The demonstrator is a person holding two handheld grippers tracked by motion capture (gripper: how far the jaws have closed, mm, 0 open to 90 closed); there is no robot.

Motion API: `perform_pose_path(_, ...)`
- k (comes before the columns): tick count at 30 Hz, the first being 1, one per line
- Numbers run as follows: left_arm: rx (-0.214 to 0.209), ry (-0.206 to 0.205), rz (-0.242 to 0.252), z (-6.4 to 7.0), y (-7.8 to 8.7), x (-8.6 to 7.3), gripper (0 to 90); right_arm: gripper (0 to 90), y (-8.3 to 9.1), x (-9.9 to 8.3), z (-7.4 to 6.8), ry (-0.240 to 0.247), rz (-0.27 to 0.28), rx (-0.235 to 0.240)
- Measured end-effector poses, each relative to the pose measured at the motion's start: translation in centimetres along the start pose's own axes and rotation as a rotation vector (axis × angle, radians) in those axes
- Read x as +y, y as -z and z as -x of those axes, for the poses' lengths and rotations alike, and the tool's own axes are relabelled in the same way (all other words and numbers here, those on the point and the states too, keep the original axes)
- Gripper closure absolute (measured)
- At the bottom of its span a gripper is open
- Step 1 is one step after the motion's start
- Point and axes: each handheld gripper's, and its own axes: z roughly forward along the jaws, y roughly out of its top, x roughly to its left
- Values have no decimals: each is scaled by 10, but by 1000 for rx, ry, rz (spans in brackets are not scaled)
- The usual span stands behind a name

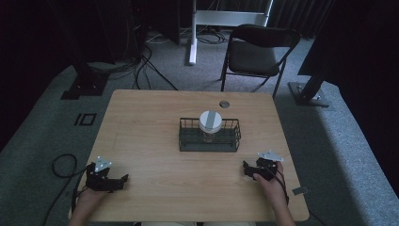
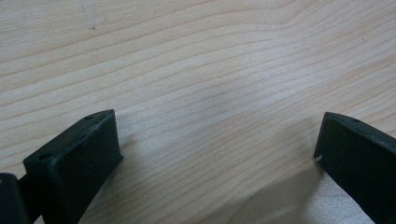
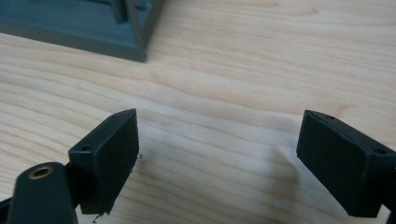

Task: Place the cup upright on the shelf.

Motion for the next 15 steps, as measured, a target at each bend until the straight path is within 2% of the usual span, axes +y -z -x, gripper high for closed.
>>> perform_pose_path(5, 0, 0, 0, 0, 0, 0, 5, 127, -1, -1, 5, -9, -37, -27)
perform_pose_path(11, 0, 0, 0, 0, 0, 0, 5, 124, -1, -2, 9, -40, -48, -20)
perform_pose_path(15, 0, 0, 0, 0, 0, 0, 5, 124, -1, -2, 9, -40, -48, -20)
